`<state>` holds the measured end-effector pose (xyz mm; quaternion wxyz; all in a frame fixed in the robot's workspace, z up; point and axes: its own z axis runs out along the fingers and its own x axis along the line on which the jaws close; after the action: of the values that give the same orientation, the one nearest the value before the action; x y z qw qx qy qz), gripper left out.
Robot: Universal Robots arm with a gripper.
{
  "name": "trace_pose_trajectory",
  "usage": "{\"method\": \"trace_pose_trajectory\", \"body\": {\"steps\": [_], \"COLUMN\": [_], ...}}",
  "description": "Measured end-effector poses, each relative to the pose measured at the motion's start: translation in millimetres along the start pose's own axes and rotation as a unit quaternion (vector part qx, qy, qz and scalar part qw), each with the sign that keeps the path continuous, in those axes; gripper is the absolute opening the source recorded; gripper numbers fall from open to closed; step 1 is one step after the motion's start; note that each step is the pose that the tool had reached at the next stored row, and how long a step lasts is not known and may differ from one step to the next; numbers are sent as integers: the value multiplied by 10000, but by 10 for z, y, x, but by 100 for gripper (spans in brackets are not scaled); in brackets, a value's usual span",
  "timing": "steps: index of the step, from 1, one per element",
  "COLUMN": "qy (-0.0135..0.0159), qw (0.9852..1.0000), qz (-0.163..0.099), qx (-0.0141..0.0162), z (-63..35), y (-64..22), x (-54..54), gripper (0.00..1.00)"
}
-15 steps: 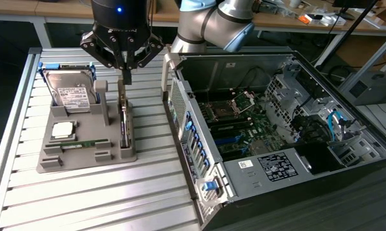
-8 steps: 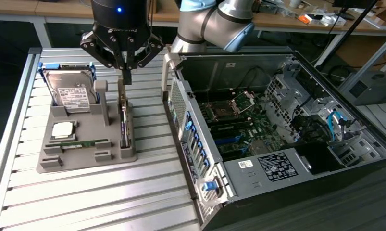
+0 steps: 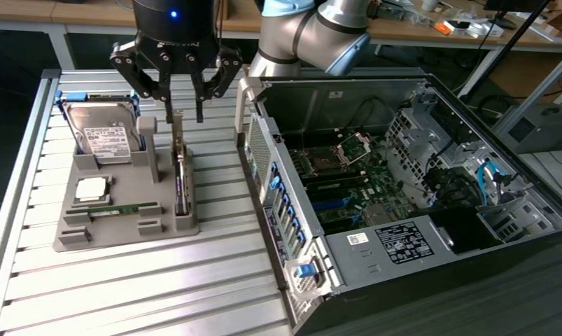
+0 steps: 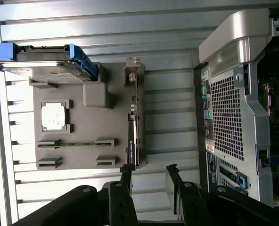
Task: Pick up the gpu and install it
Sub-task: 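Pick up the gpu and move the gpu toward the slot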
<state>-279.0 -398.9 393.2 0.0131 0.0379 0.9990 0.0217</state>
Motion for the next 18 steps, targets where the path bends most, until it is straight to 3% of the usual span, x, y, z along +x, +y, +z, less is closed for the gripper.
{"method": "trace_pose_trajectory", "body": {"steps": [6, 18], "qy": [0, 0], "qw": [10000, 10000], "qz": [0, 0], "qx": [3, 4], "z": [9, 129], "y": [0, -6], "x": [0, 11], "gripper": [42, 42]}}
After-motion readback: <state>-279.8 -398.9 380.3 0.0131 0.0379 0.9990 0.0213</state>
